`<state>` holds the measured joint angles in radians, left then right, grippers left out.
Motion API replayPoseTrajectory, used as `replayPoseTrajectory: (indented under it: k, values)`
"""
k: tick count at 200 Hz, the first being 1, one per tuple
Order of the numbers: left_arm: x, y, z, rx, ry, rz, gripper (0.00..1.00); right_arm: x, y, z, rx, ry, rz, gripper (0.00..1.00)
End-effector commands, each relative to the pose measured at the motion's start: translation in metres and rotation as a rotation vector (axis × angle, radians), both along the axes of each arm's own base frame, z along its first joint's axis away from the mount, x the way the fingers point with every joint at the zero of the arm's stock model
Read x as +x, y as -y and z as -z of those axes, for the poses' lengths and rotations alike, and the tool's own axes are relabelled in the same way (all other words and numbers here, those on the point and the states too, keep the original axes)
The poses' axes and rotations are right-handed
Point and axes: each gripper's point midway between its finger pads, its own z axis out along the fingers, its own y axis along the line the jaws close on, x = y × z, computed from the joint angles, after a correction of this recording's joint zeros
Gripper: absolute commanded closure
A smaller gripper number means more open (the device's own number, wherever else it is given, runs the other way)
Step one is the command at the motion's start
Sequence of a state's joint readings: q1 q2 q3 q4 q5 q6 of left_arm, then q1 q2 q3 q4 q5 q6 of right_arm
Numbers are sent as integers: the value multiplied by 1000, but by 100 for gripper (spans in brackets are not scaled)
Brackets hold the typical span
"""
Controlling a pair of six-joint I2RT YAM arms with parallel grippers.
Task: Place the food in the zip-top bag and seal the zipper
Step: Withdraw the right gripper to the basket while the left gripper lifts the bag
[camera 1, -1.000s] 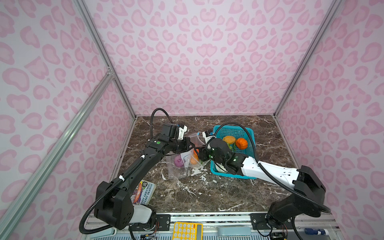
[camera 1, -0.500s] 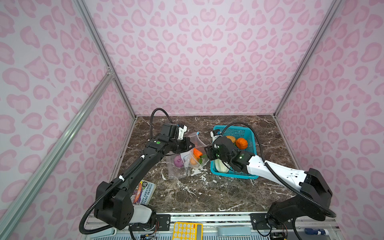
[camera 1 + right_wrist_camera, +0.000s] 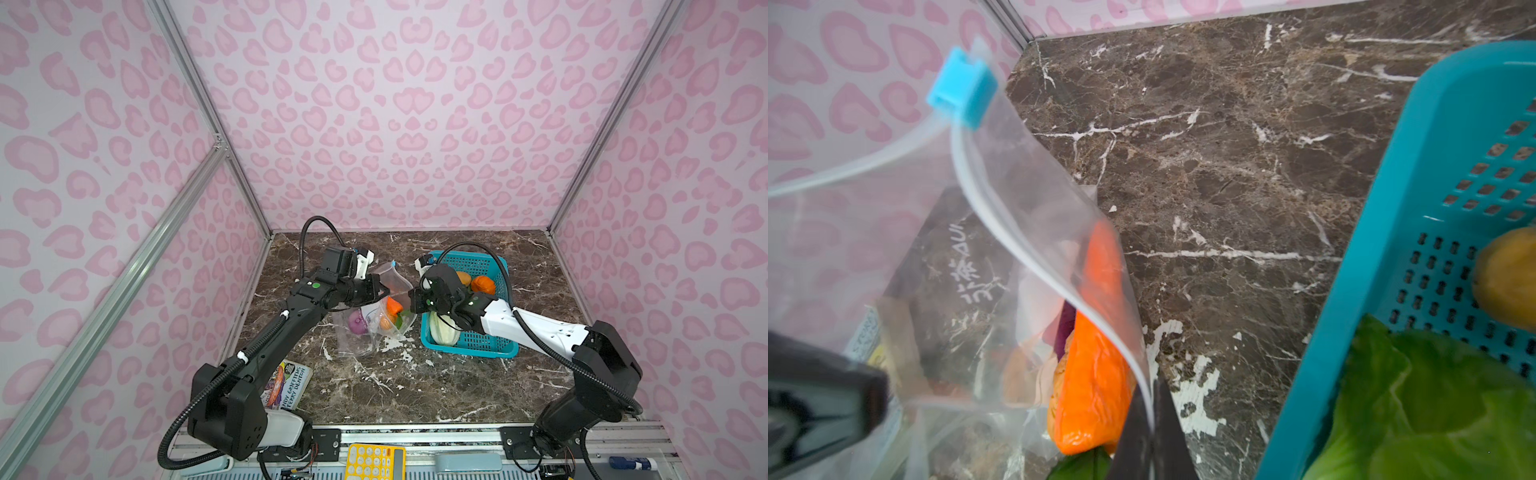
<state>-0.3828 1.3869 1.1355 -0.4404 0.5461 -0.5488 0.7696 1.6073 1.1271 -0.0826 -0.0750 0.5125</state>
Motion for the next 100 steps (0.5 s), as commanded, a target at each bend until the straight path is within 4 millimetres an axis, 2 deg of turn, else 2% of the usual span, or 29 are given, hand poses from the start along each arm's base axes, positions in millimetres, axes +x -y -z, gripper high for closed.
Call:
replayPoseTrajectory:
  k: [1,30,71,100]
  values:
    - [4,-2,-12,-22,40,1,97,2,-3,-20,33,49,-15,100]
    - [7,-12,-31,-25,83,-9,97,0,-4,-55,39,112,-56,100]
    - [6,-30,-77,-19,201,-47,97,3,6,-118,24,250,-53,100]
    - [1,-44,-107,-20,285,-88,97,7,18,-138,-3,312,-13,100]
